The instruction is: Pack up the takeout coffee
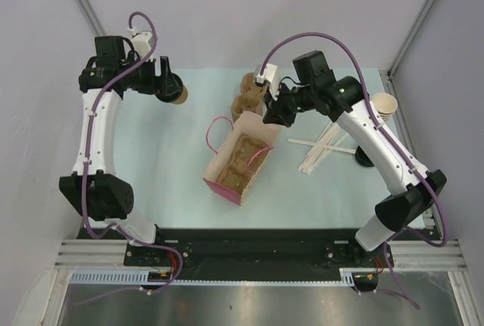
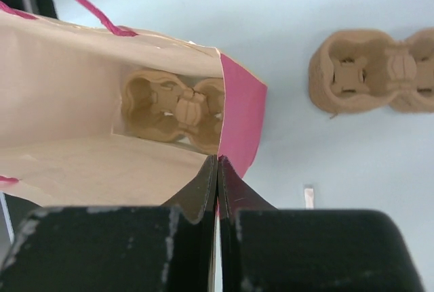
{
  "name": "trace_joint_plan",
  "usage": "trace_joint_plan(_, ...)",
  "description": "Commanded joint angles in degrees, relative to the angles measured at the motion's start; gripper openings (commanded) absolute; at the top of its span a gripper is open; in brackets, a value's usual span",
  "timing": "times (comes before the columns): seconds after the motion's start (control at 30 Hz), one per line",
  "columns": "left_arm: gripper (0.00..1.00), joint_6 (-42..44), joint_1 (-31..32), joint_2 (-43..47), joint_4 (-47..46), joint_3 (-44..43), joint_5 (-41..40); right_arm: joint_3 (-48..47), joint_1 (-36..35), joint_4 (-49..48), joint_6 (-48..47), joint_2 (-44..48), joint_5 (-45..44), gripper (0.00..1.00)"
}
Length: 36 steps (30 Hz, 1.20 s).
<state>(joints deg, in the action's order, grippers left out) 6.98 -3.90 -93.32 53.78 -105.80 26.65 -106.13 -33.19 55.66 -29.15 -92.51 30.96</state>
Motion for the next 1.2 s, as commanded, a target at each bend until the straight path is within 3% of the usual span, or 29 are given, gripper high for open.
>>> trace_joint_plan(0.0, 0.04, 0.13, 0.12, 3.31, -0.08, -3.7, 7.87, 1.63, -0.12, -5.04, -3.9, 4.36, 5.69, 0.0)
trace_joint_plan(0.17, 0.03, 4.61, 3.02, 6.66, 1.75, -9.23, 12.36, 1.01, -0.3, -4.33, -4.17, 3.57, 5.08, 0.0)
trace_joint_plan(0.3, 0.04, 10.85, 10.92, 5.87, 9.57, -22.13, 13.16, 0.4, -0.47, -4.77, -1.88, 2.78, 2.62, 0.0)
trace_joint_plan(0.4, 0.04, 14.11, 15.84, 6.3, 13.63, -26.81, 13.6, -1.0, -0.65, -3.81, 0.66, 0.85, 0.51, 0.0)
trace_joint_plan(0.77, 0.05, 21.22, 30.52, 8.94, 22.06, -31.92, 10.35, -7.08, -0.12, 0.59, 9.1, -5.05, -5.64, 0.0)
trace_joint_plan(0.9, 0.03, 24.13, 36.67, 9.55, 24.8, -25.97, 6.58, -7.6, 0.05, 0.42, 11.21, -5.58, -5.74, 0.0)
trace_joint_plan(1.17, 0.01, 19.04, 38.0, 12.89, 15.14, -9.8, 4.02, -5.5, 0.06, -0.46, 11.48, -3.12, -5.12, 0.0)
